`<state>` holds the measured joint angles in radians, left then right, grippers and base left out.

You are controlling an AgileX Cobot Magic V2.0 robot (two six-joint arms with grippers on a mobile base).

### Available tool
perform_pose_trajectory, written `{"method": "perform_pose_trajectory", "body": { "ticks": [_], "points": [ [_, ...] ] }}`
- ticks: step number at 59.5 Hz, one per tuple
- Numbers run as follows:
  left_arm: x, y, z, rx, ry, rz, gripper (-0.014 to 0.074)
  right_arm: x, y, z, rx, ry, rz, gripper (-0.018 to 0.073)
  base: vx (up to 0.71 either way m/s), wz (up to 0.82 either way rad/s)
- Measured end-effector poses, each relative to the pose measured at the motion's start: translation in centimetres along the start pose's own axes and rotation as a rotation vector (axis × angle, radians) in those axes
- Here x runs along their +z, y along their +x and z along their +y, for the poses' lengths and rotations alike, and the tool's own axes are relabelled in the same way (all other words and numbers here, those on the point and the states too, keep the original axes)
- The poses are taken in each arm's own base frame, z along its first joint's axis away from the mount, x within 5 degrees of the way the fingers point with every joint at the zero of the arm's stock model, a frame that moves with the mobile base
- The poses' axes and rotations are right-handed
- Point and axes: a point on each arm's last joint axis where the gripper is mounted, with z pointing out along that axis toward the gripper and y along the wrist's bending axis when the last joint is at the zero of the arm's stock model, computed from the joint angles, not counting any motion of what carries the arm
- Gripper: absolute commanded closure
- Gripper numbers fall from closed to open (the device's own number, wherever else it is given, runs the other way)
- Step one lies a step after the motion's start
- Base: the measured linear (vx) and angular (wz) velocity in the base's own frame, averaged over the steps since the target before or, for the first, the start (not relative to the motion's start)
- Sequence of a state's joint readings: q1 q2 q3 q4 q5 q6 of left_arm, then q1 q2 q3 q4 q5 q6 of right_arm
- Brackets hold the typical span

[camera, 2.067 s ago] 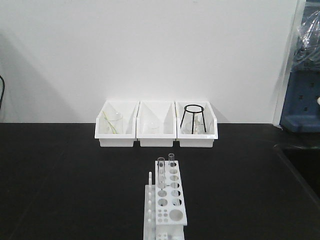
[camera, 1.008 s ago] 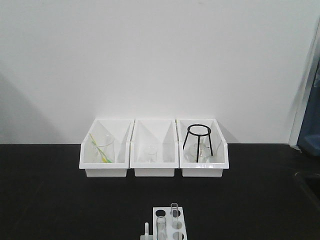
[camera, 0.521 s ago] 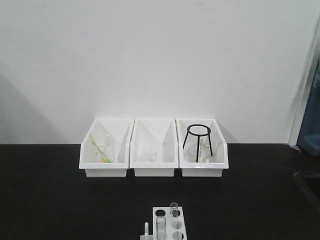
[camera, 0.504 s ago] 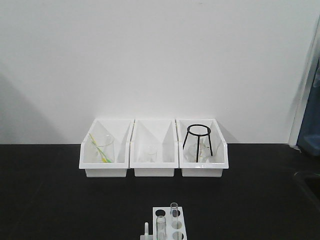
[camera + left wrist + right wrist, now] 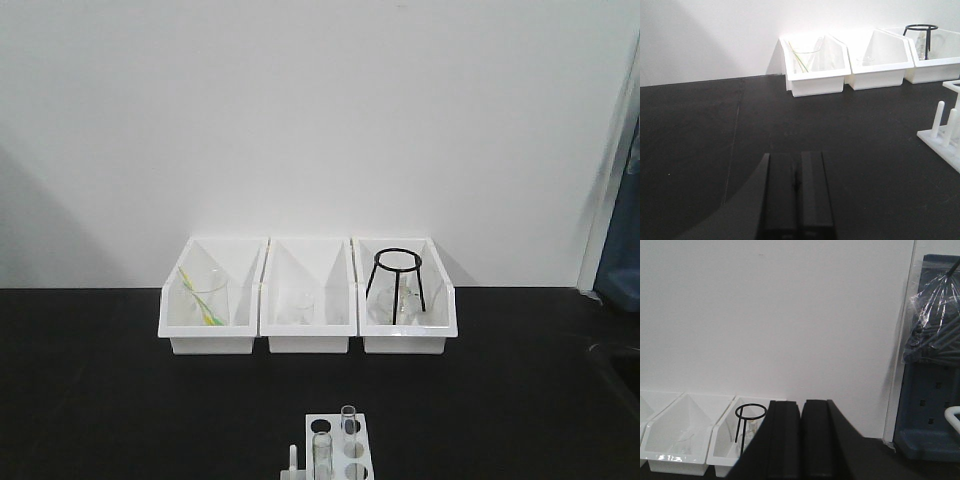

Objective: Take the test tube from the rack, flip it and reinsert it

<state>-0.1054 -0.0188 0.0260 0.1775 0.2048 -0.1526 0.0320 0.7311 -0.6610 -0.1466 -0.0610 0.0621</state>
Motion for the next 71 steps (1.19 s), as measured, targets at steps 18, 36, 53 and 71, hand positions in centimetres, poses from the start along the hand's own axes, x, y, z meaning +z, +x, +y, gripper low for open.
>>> {"method": "perform_pose_trajectory", "body": {
  "ticks": [18, 36, 53, 71],
  "points": [
    [0.0, 0.0, 0.0, 0.000, 0.000, 0.000, 0.0602, 0.0, 0.0, 0.0, -0.001, 0.000, 0.001, 0.0017, 0.00, 0.00],
    [0.0, 0.0, 0.0, 0.000, 0.000, 0.000, 0.0602, 0.3, -0.3, 0.1, 0.050, -0.011, -0.046, -0.0062, 0.00, 0.00],
    [0.0, 0.0, 0.0, 0.000, 0.000, 0.000, 0.0602, 2.6, 7.0, 6.2, 0.023, -0.332, 0.063, 0.0059, 0.00, 0.00],
    [0.0, 0.0, 0.0, 0.000, 0.000, 0.000, 0.0602, 3.6, 14.2, 14.6, -0.048, -0.752, 0.135, 0.0120, 0.00, 0.00]
  ]
}}
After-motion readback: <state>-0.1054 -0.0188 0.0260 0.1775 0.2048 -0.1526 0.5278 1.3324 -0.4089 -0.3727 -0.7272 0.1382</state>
